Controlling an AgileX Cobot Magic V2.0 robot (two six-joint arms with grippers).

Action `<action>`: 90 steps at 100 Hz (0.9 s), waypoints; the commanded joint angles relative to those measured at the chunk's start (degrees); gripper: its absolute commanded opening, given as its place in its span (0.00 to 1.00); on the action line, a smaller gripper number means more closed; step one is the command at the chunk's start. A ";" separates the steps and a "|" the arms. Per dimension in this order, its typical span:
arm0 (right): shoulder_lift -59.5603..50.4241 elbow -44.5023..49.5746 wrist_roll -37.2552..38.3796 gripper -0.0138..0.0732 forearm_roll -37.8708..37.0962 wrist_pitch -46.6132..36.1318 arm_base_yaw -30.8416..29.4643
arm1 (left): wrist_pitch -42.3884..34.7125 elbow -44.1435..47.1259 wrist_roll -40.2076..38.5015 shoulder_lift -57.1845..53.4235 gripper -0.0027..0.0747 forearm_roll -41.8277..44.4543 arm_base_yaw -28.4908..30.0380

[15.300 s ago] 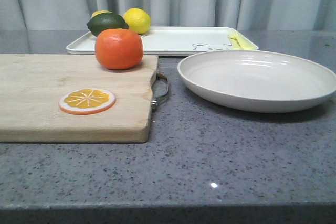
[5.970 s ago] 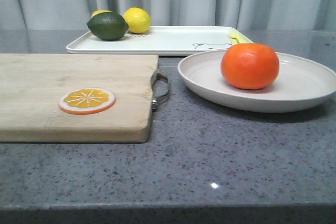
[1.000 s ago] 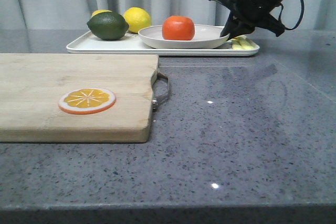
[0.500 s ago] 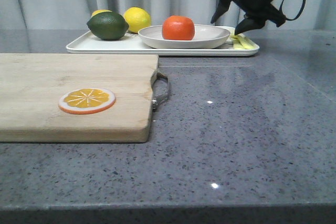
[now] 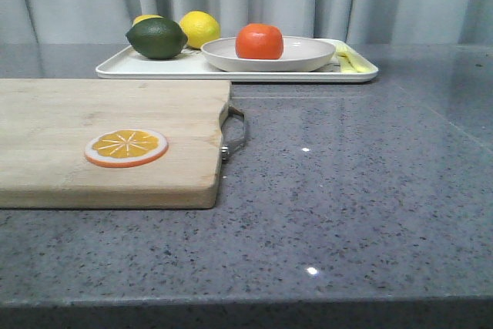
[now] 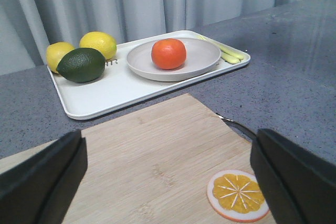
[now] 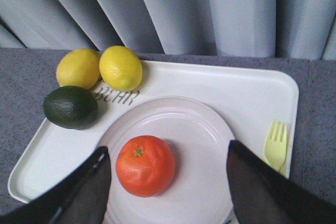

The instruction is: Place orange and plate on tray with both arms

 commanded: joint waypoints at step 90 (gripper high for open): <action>-70.72 66.47 -11.95 0.71 0.64 -14.97 -0.41 | 1.29 -1.69 -0.01 0.03 0.82 -0.20 -0.01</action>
